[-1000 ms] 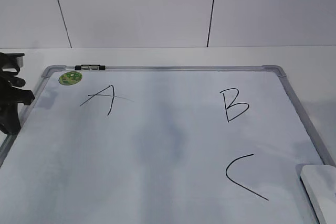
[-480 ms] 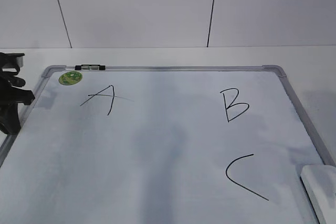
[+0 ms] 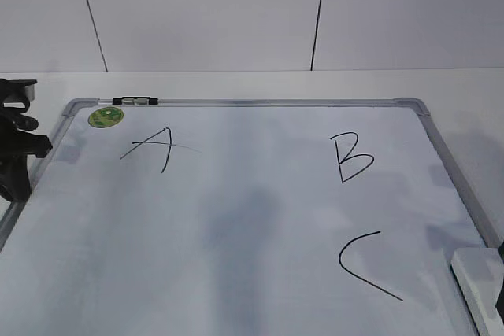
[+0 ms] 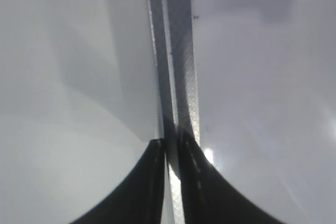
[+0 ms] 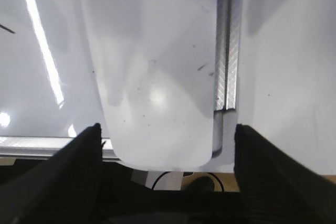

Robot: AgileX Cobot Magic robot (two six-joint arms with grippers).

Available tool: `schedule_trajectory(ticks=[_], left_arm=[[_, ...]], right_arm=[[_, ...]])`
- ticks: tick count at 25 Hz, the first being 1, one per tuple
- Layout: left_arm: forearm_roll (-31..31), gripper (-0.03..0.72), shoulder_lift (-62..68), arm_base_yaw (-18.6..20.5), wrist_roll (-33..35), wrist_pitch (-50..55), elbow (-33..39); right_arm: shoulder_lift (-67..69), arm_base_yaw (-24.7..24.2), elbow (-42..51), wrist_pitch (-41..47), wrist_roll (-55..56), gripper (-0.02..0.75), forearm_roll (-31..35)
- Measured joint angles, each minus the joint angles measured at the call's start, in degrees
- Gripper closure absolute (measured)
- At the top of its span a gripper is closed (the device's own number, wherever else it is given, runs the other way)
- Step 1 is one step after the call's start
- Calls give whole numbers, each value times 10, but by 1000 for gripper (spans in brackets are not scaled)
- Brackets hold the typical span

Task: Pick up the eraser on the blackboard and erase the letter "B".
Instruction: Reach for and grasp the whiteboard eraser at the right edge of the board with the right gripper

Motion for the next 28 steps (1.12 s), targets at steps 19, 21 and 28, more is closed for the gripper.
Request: schedule_trajectory(ticks=[19, 21, 28], left_arm=[[0, 618, 0, 0, 0, 0, 0], [0, 617, 0, 0, 0, 0, 0], [0, 613, 0, 0, 1, 0, 0]], right_arm=[[34, 0, 0, -72, -8, 71, 15], [39, 0, 0, -75, -8, 71, 19], [67, 0, 0, -82, -8, 71, 22]])
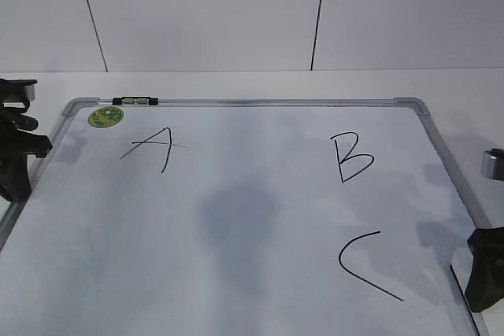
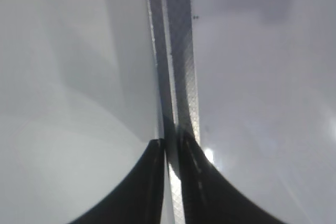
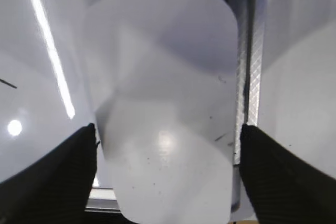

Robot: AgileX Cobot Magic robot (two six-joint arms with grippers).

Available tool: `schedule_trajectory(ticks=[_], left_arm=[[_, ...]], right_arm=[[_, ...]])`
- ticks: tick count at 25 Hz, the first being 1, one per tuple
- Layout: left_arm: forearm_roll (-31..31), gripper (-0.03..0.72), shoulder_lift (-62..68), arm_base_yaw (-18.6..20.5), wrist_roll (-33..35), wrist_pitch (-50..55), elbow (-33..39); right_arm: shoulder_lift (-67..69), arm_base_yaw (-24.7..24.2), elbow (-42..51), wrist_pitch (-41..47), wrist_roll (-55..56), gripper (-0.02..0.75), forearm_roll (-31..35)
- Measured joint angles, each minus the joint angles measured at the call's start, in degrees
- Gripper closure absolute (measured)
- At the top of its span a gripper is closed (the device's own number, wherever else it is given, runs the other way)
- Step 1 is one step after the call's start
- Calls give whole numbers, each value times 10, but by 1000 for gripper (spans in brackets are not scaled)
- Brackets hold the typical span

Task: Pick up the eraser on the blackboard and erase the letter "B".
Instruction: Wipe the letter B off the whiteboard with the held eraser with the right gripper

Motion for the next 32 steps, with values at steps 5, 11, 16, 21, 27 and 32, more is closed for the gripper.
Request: schedule_trajectory(ticks=[5, 11, 16, 21, 27, 32], left_arm=[[0, 613, 0, 0, 0, 0, 0], [0, 613, 0, 0, 0, 0, 0], [2, 613, 0, 0, 0, -1, 0], [2, 613, 0, 0, 0, -1, 0], [2, 613, 0, 0, 0, -1, 0], [2, 613, 0, 0, 0, -1, 0]], right_arm=[[19, 0, 0, -1, -2, 71, 0], [22, 13, 0, -14, -2, 71, -4], [22, 66, 0, -35, 12, 71, -26], [29, 71, 0, -41, 39, 73, -59], [51, 71, 0, -40, 54, 94, -63], [55, 73, -1, -40, 55, 157, -59]])
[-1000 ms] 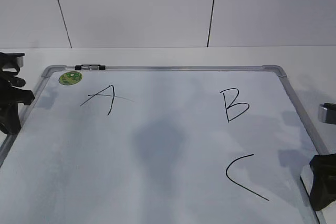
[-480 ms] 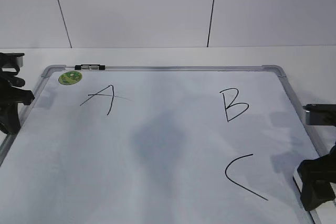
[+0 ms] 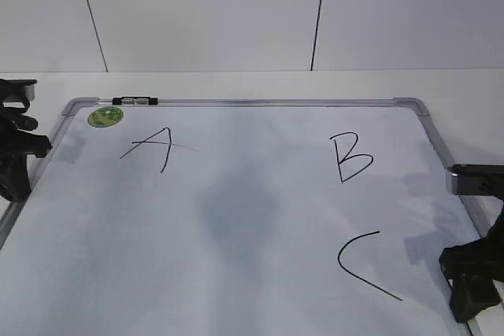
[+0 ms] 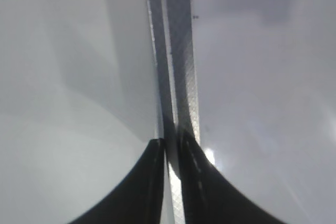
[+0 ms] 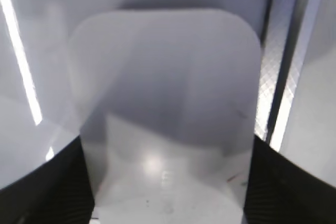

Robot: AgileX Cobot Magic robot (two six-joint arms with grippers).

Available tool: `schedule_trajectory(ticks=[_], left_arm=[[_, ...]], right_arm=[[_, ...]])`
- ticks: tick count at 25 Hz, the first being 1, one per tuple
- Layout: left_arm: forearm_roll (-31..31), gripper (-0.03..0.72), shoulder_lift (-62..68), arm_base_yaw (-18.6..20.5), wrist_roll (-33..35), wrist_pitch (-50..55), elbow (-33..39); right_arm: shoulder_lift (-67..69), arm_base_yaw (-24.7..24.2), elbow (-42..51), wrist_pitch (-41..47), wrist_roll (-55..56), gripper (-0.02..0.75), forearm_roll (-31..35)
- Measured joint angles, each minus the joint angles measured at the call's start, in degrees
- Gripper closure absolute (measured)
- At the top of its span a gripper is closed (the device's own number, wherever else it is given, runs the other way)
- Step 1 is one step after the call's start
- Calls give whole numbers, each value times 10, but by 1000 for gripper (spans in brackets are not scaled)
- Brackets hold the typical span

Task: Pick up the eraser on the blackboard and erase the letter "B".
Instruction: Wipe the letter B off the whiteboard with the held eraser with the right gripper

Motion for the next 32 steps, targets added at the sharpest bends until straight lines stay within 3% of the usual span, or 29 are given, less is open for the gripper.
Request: schedule_trajectory(ticks=[14, 32], left_arm=[[0, 612, 0, 0, 0, 0, 0], [0, 612, 0, 0, 0, 0, 0]], right_arm=[[2, 0, -5, 16, 2, 176, -1], [3, 0, -133, 143, 3, 177, -3]])
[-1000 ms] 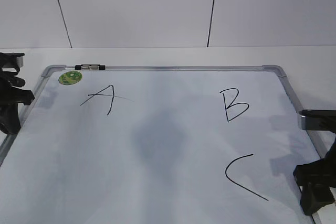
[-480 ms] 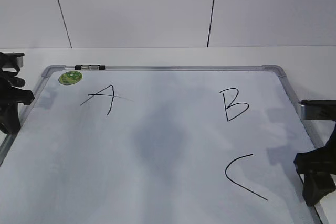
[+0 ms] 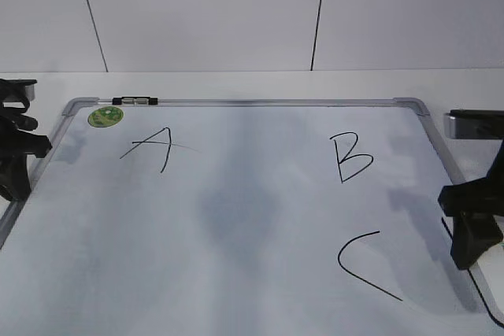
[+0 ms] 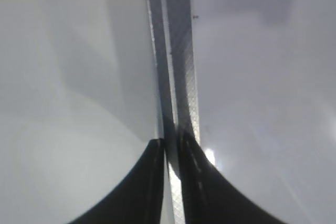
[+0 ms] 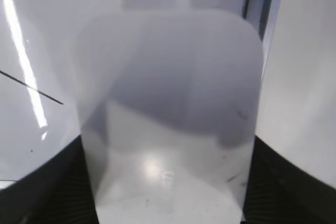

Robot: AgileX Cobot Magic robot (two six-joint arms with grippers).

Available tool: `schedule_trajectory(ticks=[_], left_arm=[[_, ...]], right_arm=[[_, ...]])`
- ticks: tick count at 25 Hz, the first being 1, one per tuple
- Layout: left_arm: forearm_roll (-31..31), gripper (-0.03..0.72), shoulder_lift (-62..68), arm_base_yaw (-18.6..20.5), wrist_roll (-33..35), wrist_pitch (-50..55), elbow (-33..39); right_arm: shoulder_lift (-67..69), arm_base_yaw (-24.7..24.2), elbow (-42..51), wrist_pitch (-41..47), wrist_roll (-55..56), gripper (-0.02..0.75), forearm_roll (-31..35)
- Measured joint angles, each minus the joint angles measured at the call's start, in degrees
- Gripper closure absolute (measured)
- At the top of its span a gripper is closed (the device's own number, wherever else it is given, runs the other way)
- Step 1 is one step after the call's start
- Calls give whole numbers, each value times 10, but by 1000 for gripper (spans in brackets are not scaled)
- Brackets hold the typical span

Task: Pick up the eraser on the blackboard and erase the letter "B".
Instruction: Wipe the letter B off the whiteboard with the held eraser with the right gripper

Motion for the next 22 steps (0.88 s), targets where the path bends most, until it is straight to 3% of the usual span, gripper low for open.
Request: schedule_trajectory(ticks=[9, 22], left_arm=[[0, 612, 0, 0, 1, 0, 0], [0, 612, 0, 0, 1, 5, -1]], right_arm=[[21, 0, -94, 14, 0, 178, -6], [158, 0, -286, 34, 0, 178, -7]])
